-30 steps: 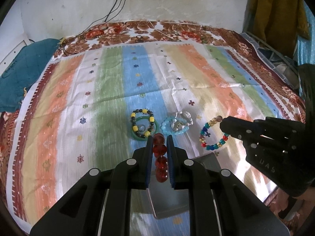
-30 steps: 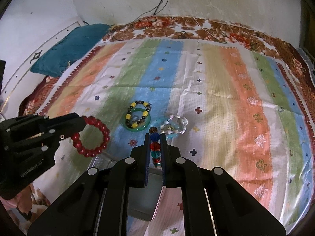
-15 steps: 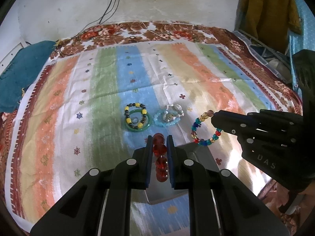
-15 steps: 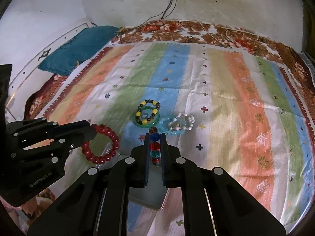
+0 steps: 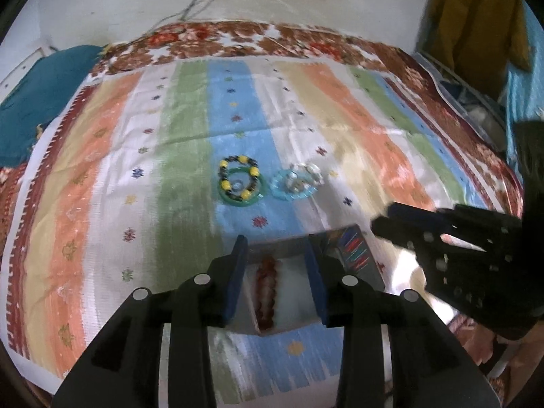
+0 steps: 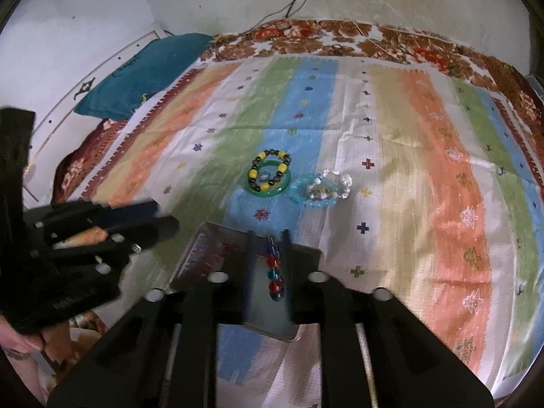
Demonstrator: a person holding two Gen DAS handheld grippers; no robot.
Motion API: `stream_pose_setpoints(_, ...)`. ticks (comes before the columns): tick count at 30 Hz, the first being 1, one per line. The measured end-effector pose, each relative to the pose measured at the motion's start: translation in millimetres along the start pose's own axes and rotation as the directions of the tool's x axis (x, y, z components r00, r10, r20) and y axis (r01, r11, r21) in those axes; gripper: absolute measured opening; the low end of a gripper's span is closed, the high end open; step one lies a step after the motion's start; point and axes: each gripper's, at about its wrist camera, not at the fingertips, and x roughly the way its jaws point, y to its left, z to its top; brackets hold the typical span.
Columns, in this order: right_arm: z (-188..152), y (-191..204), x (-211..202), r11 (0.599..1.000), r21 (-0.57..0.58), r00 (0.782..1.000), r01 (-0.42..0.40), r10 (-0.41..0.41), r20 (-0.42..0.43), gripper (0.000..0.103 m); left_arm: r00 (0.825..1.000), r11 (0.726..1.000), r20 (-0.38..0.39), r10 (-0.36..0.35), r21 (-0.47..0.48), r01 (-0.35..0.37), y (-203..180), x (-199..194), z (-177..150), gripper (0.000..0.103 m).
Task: Organize jewelry
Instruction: 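Lower both bracelets into the silver box and open both tools, then move the left tool to the yellow-black bracelet while the right approaches the pale bracelet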
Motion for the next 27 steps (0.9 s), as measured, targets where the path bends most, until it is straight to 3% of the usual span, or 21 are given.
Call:
stream_pose_setpoints(2,1,-4,3,1.000,0.008,1.000,0.018,-0.017,-0.007,0.034,1.000,0.999,0.005,0.027,-0.035,-0.027,9,1,3,0.034)
stream_pose_setpoints(4,3,-9,6,0.999,0.022,0.999,0.032,-0.032,-0.011,0.035,0.999,0.997,0.008,0.047,-0.062,-0.046,17,1,5,0.042)
stream_pose_setpoints(8,6,-16,10,0.998,0.036,0.998,0.054,-0.053,-0.016,0.042,0.996,0.992,0.006,0.092,-0.090,-0.091,28,6,10,0.049)
stream_pose_setpoints(10,8,-18,13,0.997,0.038,0.998,0.068,-0.067,-0.021,0.045,0.994,0.990,0.003,0.105,-0.092,-0.105,29,9,13,0.059)
stream_pose_setpoints(19,19,-25,24,0.994,0.042,0.994,0.105,-0.103,-0.031,0.060,0.984,0.981,-0.015,0.177,-0.084,-0.178,32,35,32,0.068)
stream_pose_setpoints(23,26,-29,29,0.992,0.038,0.993,0.119,-0.118,-0.031,0.063,0.984,0.981,-0.019,0.176,-0.082,-0.177,30,43,43,0.071)
stream_pose_setpoints(27,31,-37,39,0.988,0.052,0.989,0.146,-0.144,-0.043,0.063,0.976,0.973,-0.011,0.219,-0.073,-0.219,32,50,51,0.075)
